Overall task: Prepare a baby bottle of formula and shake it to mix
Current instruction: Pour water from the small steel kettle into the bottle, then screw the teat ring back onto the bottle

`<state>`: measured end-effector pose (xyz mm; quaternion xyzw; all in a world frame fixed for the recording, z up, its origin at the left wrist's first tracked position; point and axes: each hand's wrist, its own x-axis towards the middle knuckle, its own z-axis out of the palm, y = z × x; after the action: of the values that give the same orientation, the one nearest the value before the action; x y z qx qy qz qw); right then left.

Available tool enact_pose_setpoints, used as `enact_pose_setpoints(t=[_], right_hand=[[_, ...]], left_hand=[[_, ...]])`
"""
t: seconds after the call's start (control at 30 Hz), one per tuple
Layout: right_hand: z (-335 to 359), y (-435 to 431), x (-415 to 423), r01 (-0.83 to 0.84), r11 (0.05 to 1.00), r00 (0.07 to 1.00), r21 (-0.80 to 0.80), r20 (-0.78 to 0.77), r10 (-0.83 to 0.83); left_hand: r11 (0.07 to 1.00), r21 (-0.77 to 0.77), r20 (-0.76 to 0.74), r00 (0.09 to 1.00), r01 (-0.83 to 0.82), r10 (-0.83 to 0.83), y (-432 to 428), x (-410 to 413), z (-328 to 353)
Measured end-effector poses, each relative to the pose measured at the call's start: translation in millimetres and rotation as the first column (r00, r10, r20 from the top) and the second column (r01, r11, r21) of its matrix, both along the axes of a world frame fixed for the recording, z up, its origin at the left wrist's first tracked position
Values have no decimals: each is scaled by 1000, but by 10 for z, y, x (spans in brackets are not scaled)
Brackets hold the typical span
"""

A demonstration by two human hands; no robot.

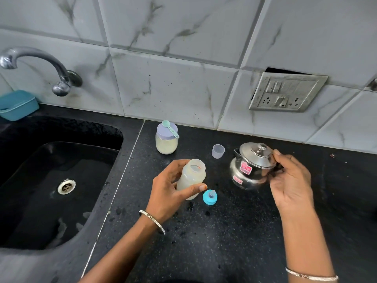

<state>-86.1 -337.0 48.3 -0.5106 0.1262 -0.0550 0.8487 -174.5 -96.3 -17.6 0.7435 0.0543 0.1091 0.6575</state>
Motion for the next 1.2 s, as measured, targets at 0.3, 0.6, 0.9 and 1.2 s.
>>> enact_pose_setpoints(t=[0.3,0.6,0.9,1.2], right_hand=[[-968,-315,885,197,980,979,28,-65,-195],[-1347,-342,1454,197,978,973,72,-135,-186],[-1576,-344,1594,174,984,978,30,-126,-169],[-1603,-351,1492,167,982,966,-91,-187,-181]], left_hand=[[996,26,-37,996,-81,82,93,97,-26],[991,50,-47,991,-124,127,138,290,-96],[990,63,-58,990,-124,128,148,337,-142],[989,76,-56,990,-127,131,151,274,-127]])
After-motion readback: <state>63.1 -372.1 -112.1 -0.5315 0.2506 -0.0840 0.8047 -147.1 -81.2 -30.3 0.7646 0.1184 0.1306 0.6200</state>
